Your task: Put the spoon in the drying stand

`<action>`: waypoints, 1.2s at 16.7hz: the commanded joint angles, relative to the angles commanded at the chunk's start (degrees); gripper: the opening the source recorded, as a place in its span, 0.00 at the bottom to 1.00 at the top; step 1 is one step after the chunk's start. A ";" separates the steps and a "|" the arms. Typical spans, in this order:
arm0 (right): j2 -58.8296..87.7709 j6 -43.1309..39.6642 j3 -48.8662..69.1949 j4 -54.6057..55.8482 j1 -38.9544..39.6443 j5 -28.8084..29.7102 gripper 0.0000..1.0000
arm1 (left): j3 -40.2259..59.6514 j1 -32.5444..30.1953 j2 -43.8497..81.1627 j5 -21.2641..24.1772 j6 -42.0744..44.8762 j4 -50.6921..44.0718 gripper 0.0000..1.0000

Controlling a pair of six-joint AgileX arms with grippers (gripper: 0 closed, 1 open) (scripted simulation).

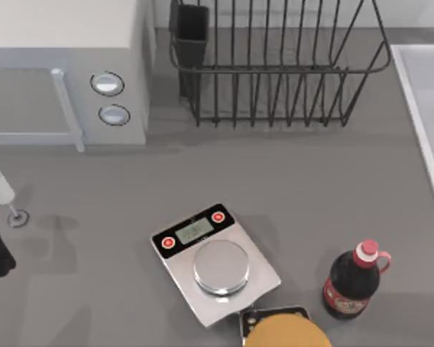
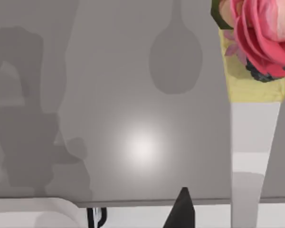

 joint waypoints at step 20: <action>1.29 32.35 2.45 67.95 82.96 50.41 0.00 | 0.00 0.00 0.00 0.00 0.00 0.00 1.00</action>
